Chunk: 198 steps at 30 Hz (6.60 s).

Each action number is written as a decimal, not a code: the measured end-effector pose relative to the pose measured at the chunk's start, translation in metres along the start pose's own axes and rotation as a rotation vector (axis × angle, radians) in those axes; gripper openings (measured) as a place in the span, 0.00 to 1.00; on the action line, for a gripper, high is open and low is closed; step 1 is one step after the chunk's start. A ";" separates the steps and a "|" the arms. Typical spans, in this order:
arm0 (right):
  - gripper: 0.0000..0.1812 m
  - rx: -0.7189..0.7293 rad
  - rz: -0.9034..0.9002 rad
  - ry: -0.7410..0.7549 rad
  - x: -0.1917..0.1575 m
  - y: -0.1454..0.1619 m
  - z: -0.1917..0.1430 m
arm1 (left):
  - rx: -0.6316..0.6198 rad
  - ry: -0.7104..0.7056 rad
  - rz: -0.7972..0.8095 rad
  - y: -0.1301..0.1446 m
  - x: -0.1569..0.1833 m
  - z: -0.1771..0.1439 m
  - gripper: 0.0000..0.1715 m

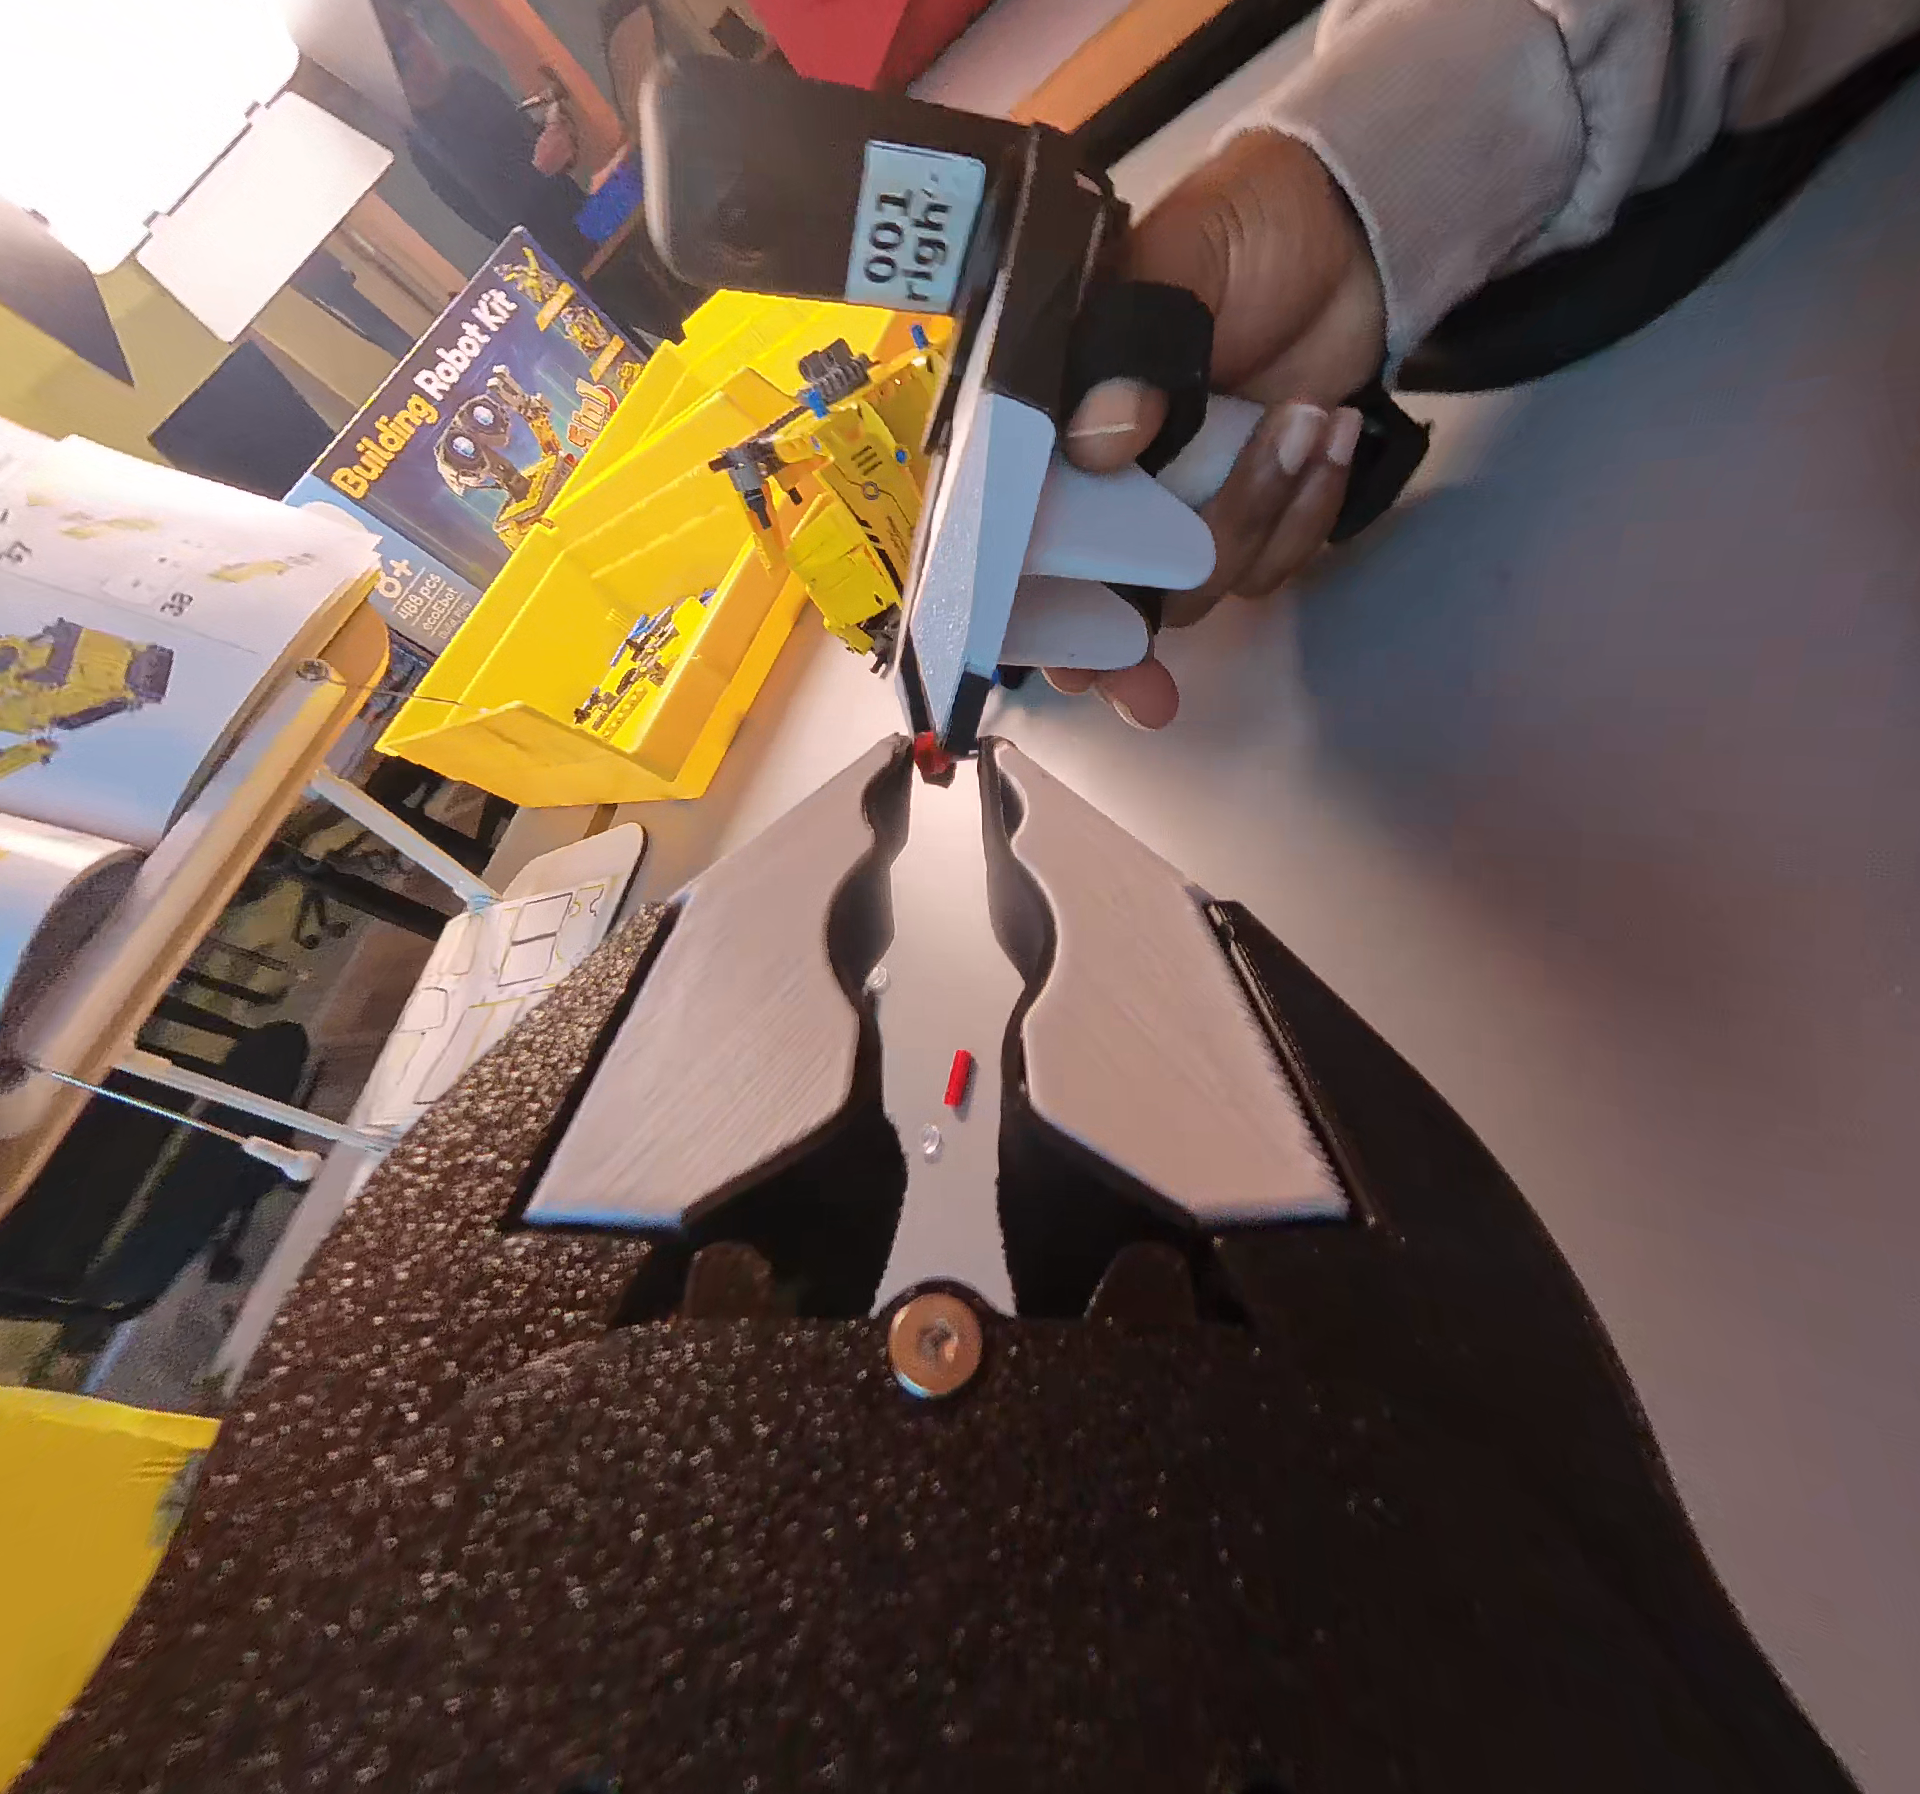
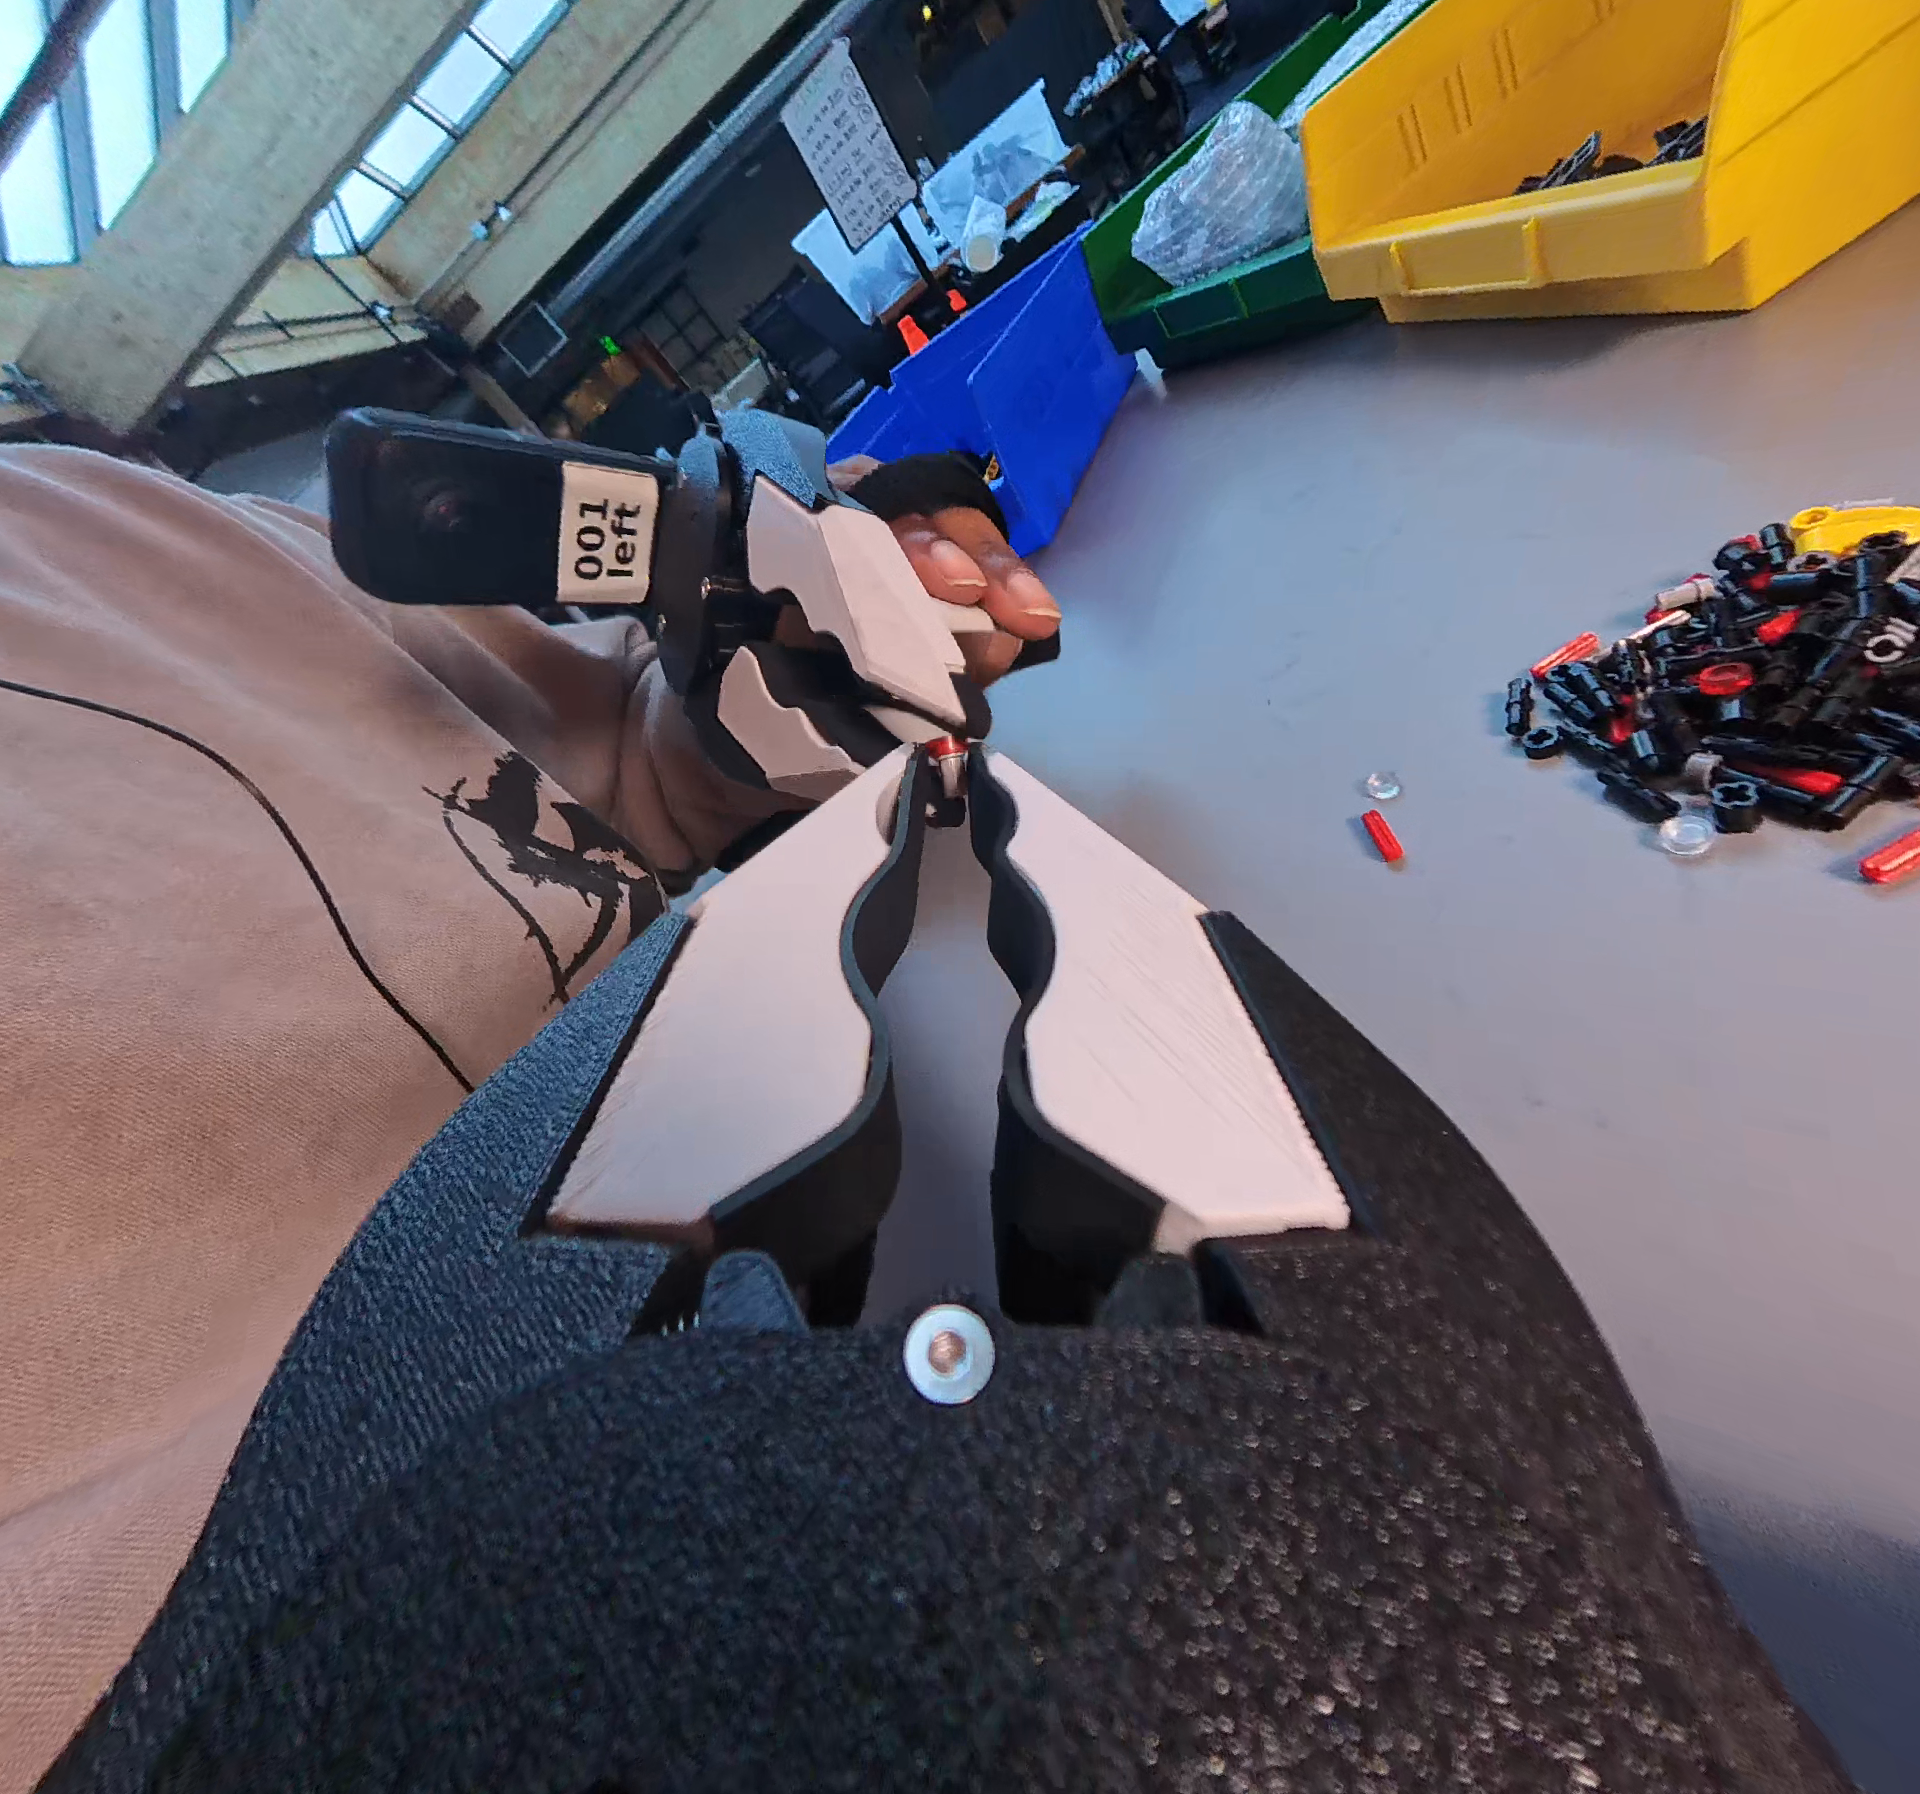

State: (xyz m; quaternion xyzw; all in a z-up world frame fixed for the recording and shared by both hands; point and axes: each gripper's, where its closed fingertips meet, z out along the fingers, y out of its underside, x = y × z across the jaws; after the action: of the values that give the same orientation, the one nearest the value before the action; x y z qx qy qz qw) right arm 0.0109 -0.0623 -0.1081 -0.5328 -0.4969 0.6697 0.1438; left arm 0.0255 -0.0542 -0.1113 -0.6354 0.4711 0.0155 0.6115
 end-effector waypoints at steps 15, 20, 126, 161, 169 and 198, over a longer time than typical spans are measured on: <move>0.03 0.441 0.327 -0.144 -0.006 -0.051 0.004 | 0.069 -0.263 -0.203 -0.016 -0.045 -0.006 0.08; 0.03 0.440 0.333 -0.121 -0.007 -0.049 0.007 | 0.012 -0.304 -0.059 -0.017 -0.045 -0.011 0.07; 0.05 -0.700 -1.164 0.465 0.046 0.055 0.002 | -0.328 0.258 -0.265 0.050 0.039 0.008 0.02; 0.06 -0.650 -1.129 0.501 0.045 0.044 0.002 | -0.265 0.283 -0.440 0.044 0.028 0.005 0.02; 0.02 -0.634 -1.066 0.459 0.043 0.049 0.005 | -0.273 0.298 -0.453 0.044 0.032 0.002 0.01; 0.03 -0.383 -0.696 0.801 0.113 -0.018 0.003 | -0.271 0.078 -0.711 0.093 -0.026 -0.014 0.02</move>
State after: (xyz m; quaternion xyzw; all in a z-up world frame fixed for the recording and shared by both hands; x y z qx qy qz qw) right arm -0.0421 0.0267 -0.1579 -0.5666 -0.6628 0.2258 0.4343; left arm -0.0539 -0.0325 -0.1631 -0.8345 0.2377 -0.1597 0.4708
